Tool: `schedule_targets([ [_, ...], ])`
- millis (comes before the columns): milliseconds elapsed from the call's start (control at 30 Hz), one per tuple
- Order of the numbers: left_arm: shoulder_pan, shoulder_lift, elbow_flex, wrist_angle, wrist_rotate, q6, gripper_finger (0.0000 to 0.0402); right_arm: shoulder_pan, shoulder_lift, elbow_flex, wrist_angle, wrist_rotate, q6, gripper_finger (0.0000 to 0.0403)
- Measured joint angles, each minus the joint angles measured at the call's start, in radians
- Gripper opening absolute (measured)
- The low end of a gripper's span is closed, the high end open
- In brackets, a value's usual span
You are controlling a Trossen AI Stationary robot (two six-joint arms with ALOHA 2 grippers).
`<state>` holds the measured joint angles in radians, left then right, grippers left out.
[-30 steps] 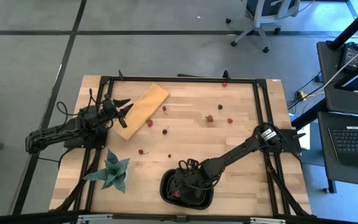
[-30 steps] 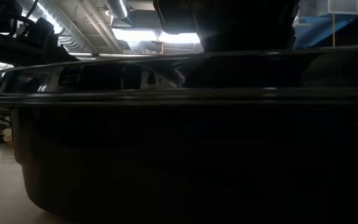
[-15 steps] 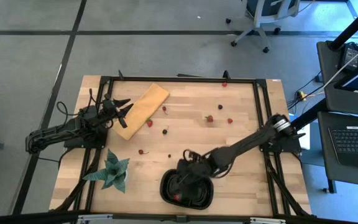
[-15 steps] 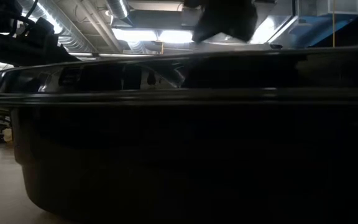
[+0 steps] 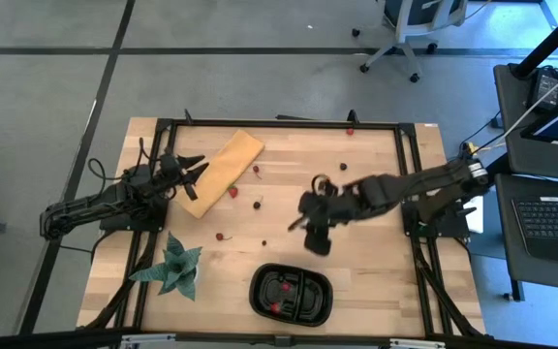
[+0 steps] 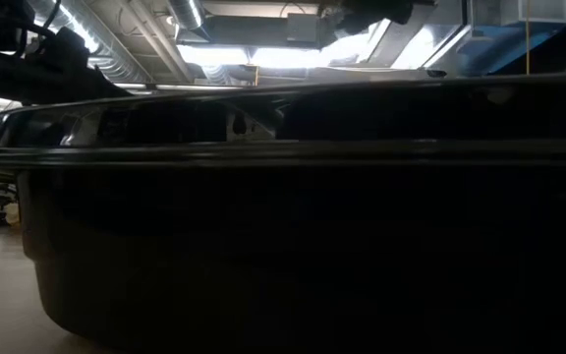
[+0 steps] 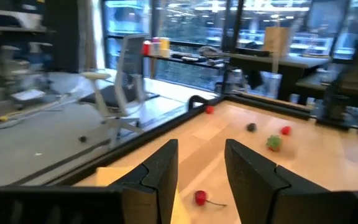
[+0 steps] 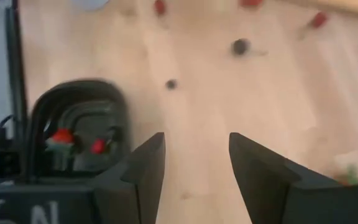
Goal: Pick and placing Produce into tupperware
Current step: Put the blueberry into the black container
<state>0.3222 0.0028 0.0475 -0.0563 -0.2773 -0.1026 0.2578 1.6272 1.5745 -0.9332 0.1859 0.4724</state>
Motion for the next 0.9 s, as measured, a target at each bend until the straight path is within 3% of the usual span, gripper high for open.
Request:
schedule_targets([
  [200, 0.0, 0.0, 0.0, 0.002, 0.174, 0.0, 0.0125, -0.113, -0.114, -0.173, 0.118, 0.001, -0.061, 0.0181],
  [367, 0.0, 0.0, 0.0, 0.005, 0.194, 0.0, 0.0125, -0.197, -0.24, -0.434, 0.337, -0.08, -0.056, 0.0181],
  [633, 0.0, 0.005, 0.0, 0.001, 0.236, -0.027, 0.0125, -0.253, -0.418, -0.813, 0.742, -0.102, -0.006, 0.0181],
  [767, -0.001, 0.03, 0.0, 0.05, 0.362, -0.028, 0.0125, -0.256, -0.472, -0.928, 0.841, -0.088, 0.023, 0.0181],
  [900, -0.001, 0.123, 0.002, 0.147, 0.369, -0.052, 0.0125, -0.268, -0.492, -0.979, 0.89, -0.066, 0.047, 0.0181],
])
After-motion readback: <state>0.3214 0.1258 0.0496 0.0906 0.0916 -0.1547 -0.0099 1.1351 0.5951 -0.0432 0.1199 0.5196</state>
